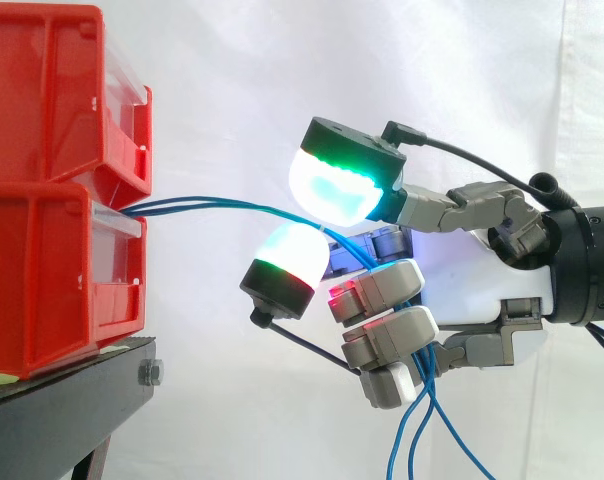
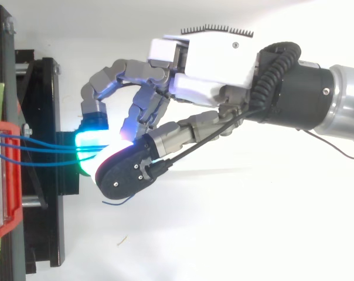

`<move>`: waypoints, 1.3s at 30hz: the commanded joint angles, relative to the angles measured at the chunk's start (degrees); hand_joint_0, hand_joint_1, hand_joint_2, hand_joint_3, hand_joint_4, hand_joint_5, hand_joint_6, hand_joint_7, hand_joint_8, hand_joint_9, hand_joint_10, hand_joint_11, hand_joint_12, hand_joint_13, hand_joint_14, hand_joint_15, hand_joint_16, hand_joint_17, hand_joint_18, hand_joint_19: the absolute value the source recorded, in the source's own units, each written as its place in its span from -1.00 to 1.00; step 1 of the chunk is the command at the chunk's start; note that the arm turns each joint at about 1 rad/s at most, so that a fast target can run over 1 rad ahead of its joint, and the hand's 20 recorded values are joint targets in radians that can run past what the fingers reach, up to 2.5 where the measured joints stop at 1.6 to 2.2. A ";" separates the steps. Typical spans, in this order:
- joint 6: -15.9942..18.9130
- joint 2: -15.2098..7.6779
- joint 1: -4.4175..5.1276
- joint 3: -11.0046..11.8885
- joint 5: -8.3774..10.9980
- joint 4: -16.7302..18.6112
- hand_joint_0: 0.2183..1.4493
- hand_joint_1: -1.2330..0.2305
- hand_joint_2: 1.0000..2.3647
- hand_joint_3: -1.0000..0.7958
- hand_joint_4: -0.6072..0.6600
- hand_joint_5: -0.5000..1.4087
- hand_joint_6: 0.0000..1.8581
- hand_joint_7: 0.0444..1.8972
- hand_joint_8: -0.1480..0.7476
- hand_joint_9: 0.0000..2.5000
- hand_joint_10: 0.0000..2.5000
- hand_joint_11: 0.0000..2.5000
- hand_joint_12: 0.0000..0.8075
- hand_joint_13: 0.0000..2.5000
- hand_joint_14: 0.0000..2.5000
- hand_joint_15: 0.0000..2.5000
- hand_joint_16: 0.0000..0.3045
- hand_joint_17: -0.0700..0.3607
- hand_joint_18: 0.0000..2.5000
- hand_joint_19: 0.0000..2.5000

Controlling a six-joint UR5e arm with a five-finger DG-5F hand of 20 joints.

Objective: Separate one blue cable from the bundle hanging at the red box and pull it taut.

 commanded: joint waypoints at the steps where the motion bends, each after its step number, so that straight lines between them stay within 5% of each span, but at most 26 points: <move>1: 0.00 0.02 0.00 0.00 0.00 0.00 -0.41 -0.27 -0.99 -0.27 0.07 -0.63 -0.05 0.13 0.05 -0.07 -0.75 0.21 -0.05 0.02 -1.00 0.23 -0.66 -0.13 -0.16 -0.31; 8: 0.00 -0.07 0.00 0.00 0.00 0.00 -0.40 -0.38 -0.98 -0.09 0.04 -0.63 -0.04 0.12 0.12 -0.09 -0.62 0.12 0.05 0.05 -1.00 0.23 -0.61 -0.06 -0.12 -0.35; 12: 0.00 0.02 0.00 0.00 0.00 0.00 -0.51 -0.31 -1.00 -0.43 0.09 -0.64 -0.04 0.09 0.04 -0.09 -0.77 0.24 -0.07 0.01 -1.00 0.25 -0.66 -0.14 -0.18 -0.30; 18: 0.00 0.02 0.09 0.00 0.00 0.00 -0.44 -0.16 -1.00 -0.44 0.10 -0.63 -0.06 0.12 -0.01 -0.06 -0.83 0.26 -0.10 0.01 -1.00 0.25 -0.68 -0.16 -0.19 -0.30; 28: 0.00 0.02 0.09 0.00 0.00 0.00 -0.39 -0.39 -0.98 0.01 -0.01 -0.60 -0.04 0.17 0.16 -0.05 -0.64 0.12 0.07 0.05 -1.00 0.22 -0.62 -0.06 -0.10 -0.36; 39: 0.00 -0.07 0.09 -0.09 -0.09 0.00 -0.31 -0.54 -0.98 -0.09 -0.14 -0.63 -0.02 0.20 0.00 -0.09 -0.81 0.25 -0.11 0.00 -0.99 0.25 -0.67 -0.15 -0.18 -0.33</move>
